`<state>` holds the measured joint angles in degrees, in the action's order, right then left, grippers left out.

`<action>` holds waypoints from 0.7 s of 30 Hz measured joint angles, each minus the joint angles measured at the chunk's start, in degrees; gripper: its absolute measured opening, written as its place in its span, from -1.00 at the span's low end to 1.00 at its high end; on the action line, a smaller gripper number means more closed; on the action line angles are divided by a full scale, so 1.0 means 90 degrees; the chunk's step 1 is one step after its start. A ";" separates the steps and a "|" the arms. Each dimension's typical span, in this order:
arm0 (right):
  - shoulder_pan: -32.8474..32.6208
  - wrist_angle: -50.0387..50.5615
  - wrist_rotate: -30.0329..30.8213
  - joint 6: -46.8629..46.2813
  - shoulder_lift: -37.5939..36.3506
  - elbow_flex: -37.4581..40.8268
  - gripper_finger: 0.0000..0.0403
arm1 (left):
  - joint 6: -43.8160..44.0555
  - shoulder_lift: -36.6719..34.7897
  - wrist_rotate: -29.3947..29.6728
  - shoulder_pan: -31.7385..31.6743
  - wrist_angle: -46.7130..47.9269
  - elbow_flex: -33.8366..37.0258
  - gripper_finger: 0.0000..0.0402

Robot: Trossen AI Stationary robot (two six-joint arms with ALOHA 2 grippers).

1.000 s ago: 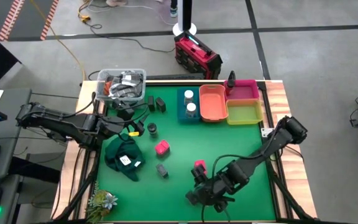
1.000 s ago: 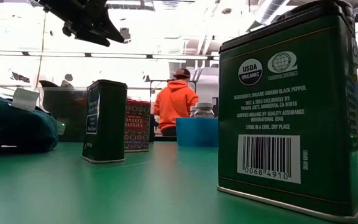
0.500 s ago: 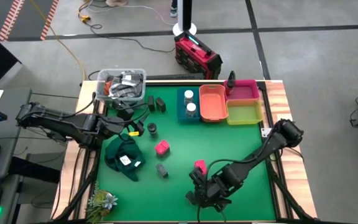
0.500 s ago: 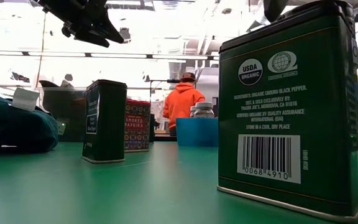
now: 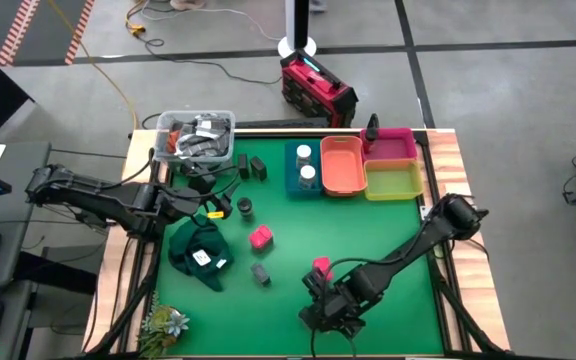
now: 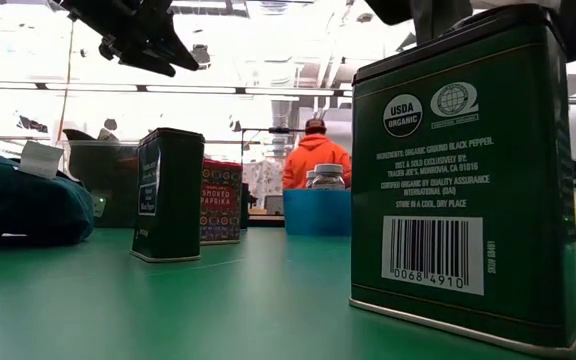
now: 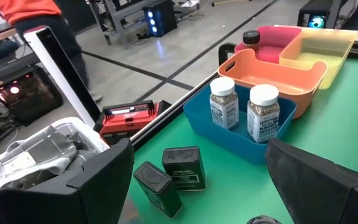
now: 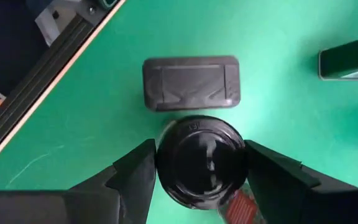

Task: Sort spices by type
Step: Put the bottom black seasoning bottle into the pink bin

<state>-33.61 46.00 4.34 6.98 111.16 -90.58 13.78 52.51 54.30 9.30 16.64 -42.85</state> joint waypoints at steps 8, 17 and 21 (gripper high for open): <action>0.0048 0.0020 -0.0001 0.0017 0.0068 -0.0001 0.29 | 0.0000 0.0000 0.0000 0.0000 0.0004 0.0000 0.73; 0.0085 0.0107 -0.0016 -0.0002 0.0063 -0.0006 0.13 | -0.0001 0.0000 0.0000 0.0000 0.0036 0.0000 0.73; 0.0086 0.0361 -0.0012 -0.0076 0.0053 -0.0013 0.14 | 0.0000 0.0000 0.0000 0.0000 0.0035 0.0000 0.73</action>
<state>-32.83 49.25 4.23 6.30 111.63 -90.70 13.78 52.51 54.30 9.30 16.95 -42.85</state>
